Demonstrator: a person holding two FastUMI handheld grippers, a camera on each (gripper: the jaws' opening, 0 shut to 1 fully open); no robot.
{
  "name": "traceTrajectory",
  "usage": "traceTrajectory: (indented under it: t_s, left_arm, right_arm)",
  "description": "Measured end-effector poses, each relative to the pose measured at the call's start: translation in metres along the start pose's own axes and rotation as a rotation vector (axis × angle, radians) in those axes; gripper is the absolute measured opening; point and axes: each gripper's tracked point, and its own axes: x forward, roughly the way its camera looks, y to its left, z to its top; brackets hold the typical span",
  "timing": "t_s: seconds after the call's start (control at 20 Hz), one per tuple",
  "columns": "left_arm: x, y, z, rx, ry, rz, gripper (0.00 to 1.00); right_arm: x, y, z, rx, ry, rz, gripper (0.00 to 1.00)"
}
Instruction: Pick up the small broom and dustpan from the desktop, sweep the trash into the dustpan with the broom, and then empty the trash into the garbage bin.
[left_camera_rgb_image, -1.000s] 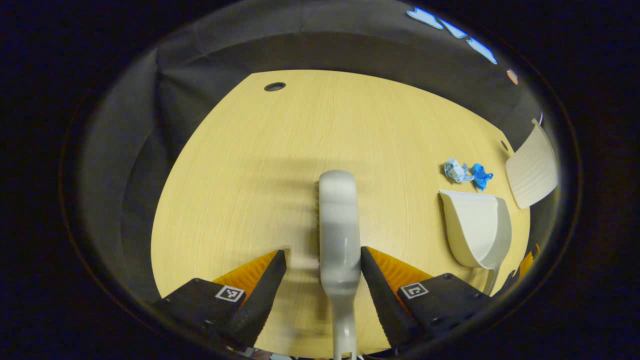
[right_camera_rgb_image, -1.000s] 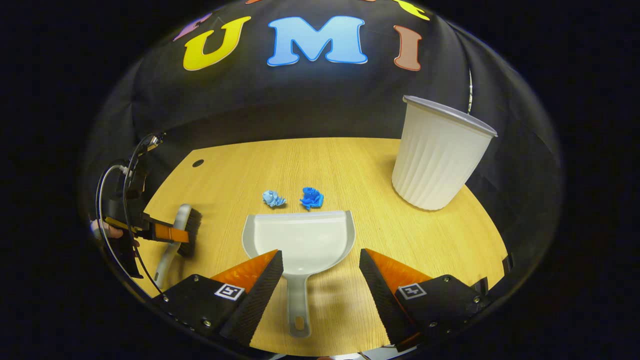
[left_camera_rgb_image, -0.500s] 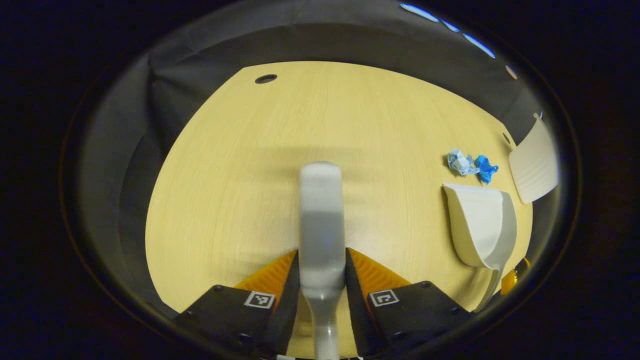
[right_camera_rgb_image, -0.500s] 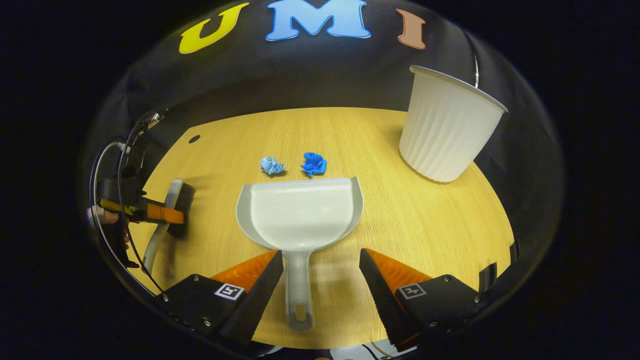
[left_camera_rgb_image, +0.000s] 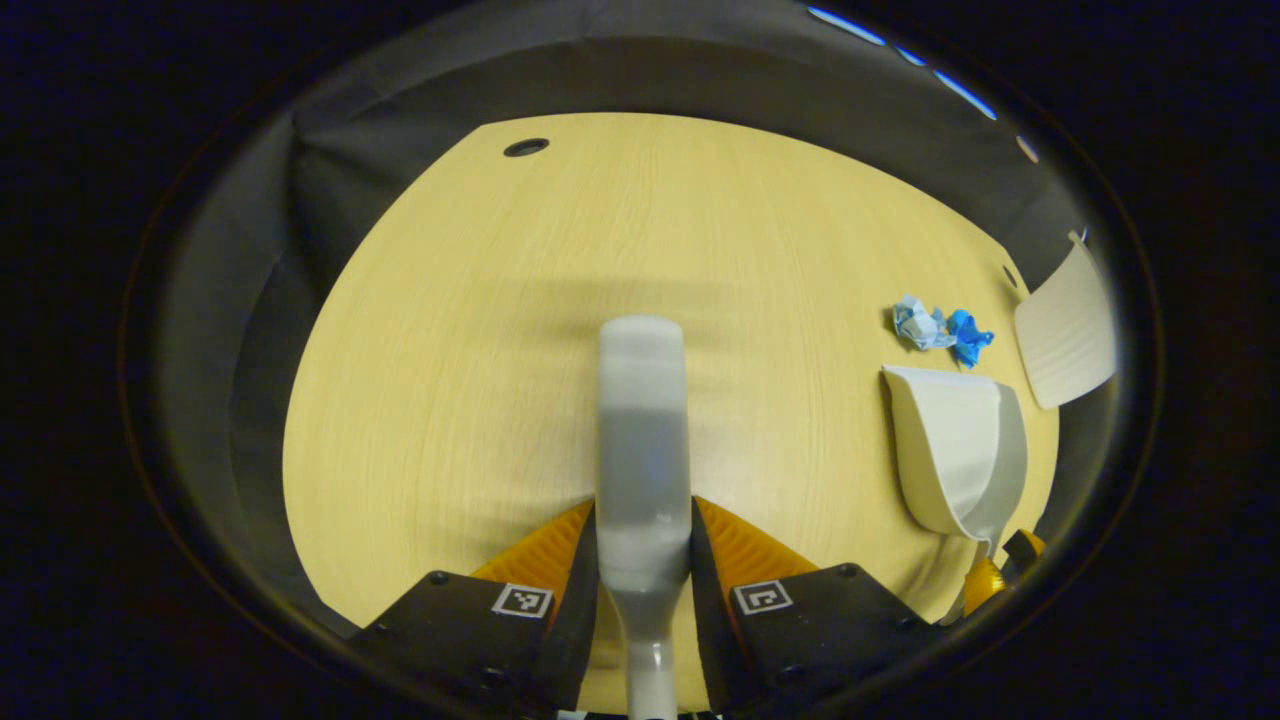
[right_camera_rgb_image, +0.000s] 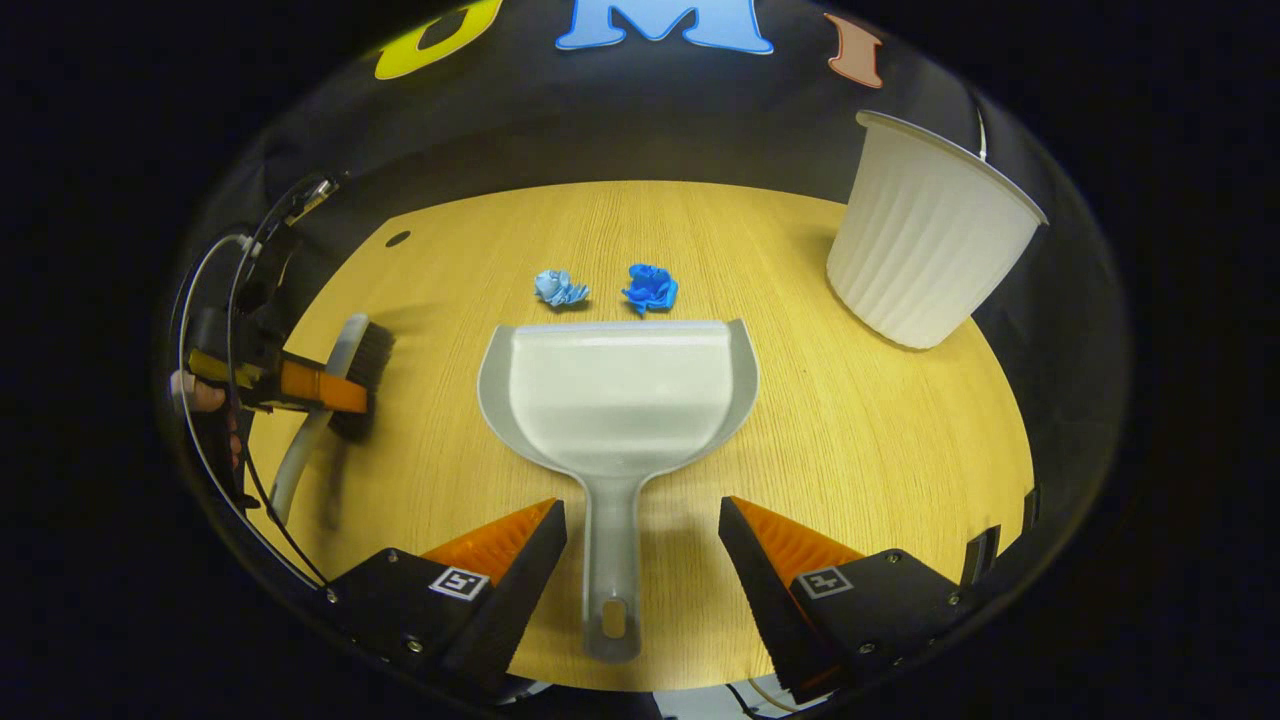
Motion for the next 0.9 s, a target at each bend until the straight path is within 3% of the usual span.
traceTrajectory:
  t_s: [0.05, 0.3, 0.35, 0.45, 0.55, 0.65, 0.7, 0.85, 0.9]
  left_arm:
    - [0.001, -0.001, 0.001, 0.002, 0.0, -0.002, 0.5]
    - [0.002, -0.001, 0.016, 0.001, -0.007, -0.007, 0.53]
    - [0.001, 0.0, 0.02, 0.003, -0.011, -0.007, 0.53]
    - [0.0, 0.0, 0.029, 0.013, -0.017, -0.01, 0.5]
    - [-0.002, -0.002, 0.039, 0.028, -0.025, -0.015, 0.51]
    - [-0.001, -0.007, 0.05, 0.044, -0.032, -0.025, 0.53]
    - [-0.002, -0.01, 0.055, 0.056, -0.035, -0.029, 0.51]
    - [0.0, -0.018, 0.072, 0.102, -0.041, -0.042, 0.53]
    - [0.001, -0.022, 0.079, 0.119, -0.043, -0.049, 0.51]
  right_arm:
    - [0.001, -0.001, 0.0, -0.012, 0.012, -0.006, 0.93]
    - [0.015, 0.003, -0.002, -0.019, 0.043, 0.002, 0.84]
    - [0.017, 0.006, -0.001, -0.013, 0.051, 0.013, 0.67]
    - [0.018, 0.009, -0.002, -0.004, 0.066, 0.027, 0.64]
    - [0.021, 0.011, -0.004, -0.006, 0.078, 0.03, 0.38]
    - [0.02, 0.009, -0.004, -0.006, 0.085, 0.033, 0.38]
    - [0.026, 0.012, -0.007, -0.002, 0.091, 0.031, 0.31]
    - [0.019, 0.011, -0.004, 0.017, 0.096, 0.028, 0.3]
    - [0.019, 0.012, -0.009, 0.015, 0.112, 0.028, 0.23]
